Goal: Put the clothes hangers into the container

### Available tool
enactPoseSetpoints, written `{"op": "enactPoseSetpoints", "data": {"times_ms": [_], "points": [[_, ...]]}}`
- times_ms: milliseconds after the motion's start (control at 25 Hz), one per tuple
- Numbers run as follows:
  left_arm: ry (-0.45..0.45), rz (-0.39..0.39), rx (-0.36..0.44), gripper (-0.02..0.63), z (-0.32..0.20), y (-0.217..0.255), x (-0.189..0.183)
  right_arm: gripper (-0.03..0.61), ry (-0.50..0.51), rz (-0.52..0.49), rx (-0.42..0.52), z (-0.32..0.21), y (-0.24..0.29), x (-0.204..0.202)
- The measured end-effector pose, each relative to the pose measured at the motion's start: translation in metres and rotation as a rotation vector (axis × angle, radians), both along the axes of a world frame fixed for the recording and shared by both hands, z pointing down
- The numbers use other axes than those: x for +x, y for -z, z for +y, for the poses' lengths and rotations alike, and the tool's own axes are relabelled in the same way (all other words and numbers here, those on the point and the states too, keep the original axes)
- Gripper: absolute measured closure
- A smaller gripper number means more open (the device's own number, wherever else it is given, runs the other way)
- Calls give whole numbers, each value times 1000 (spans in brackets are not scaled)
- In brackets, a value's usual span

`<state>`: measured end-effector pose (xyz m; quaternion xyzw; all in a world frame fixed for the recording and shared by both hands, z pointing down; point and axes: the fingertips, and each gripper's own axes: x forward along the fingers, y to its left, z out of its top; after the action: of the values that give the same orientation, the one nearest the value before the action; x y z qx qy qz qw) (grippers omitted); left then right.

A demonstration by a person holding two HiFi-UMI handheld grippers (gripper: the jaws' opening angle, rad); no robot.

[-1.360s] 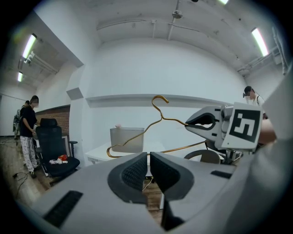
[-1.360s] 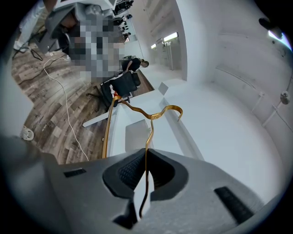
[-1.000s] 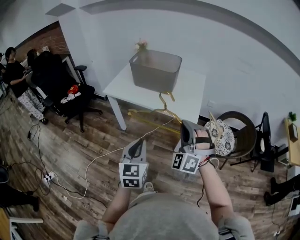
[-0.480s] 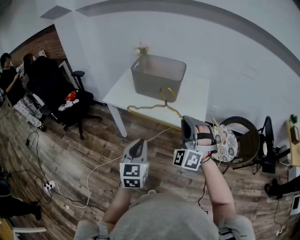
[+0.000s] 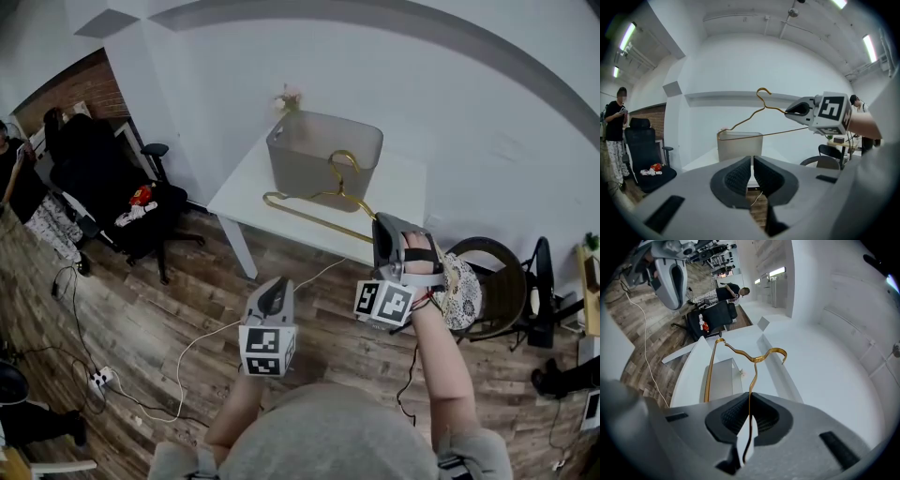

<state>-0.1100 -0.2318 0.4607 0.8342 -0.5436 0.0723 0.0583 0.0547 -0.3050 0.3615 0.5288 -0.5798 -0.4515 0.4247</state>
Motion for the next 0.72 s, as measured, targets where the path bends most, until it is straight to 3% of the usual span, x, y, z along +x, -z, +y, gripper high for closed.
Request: {"op": "enactPoseSetpoints", "data": {"times_ms": [400,720], "points": [[6,1,-24,594,-27,-12,-4,561,-32,37,8,-57,14,14],[28,-7,-21,594,-91,-14,0,561,-27,39,21,-131,18,24]]}}
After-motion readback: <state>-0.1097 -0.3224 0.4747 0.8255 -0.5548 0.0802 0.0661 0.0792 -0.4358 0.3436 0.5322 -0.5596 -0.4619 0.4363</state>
